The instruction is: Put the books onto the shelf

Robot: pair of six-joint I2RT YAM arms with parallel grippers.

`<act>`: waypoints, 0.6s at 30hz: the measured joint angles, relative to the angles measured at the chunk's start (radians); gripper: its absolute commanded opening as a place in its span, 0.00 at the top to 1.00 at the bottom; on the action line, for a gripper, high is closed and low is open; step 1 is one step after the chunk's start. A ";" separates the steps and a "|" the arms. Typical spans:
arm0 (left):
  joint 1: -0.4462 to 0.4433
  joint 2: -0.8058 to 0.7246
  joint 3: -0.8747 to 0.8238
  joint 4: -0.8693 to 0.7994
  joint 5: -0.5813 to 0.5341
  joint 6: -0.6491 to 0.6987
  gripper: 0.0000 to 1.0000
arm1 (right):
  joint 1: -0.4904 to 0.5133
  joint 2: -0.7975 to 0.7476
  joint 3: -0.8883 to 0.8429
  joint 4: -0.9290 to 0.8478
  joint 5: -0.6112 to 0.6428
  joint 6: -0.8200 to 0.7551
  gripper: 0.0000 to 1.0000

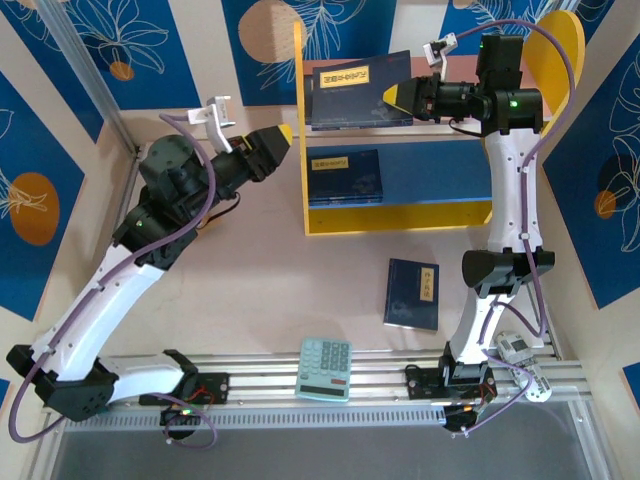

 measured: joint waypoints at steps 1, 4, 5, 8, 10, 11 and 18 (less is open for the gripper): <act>0.000 -0.003 -0.011 -0.002 0.000 0.000 0.50 | 0.000 0.000 0.000 0.000 0.005 -0.003 0.94; 0.000 -0.004 -0.027 -0.003 0.000 -0.001 0.49 | 0.001 0.002 0.000 -0.003 0.010 -0.008 0.93; 0.000 -0.004 -0.029 -0.003 0.000 -0.001 0.50 | 0.001 0.003 0.000 -0.003 0.010 -0.008 0.93; -0.001 -0.005 -0.033 -0.003 -0.001 -0.001 0.49 | 0.003 0.006 0.000 -0.003 0.014 -0.012 0.93; -0.001 -0.007 -0.034 -0.003 -0.001 -0.001 0.50 | 0.003 0.006 0.000 -0.003 0.021 -0.015 0.93; -0.001 -0.008 -0.035 -0.004 -0.001 -0.001 0.49 | 0.003 0.006 0.000 -0.003 0.021 -0.016 0.93; -0.002 -0.018 -0.035 -0.003 -0.001 -0.001 0.50 | 0.009 0.006 0.000 -0.003 0.028 -0.019 0.92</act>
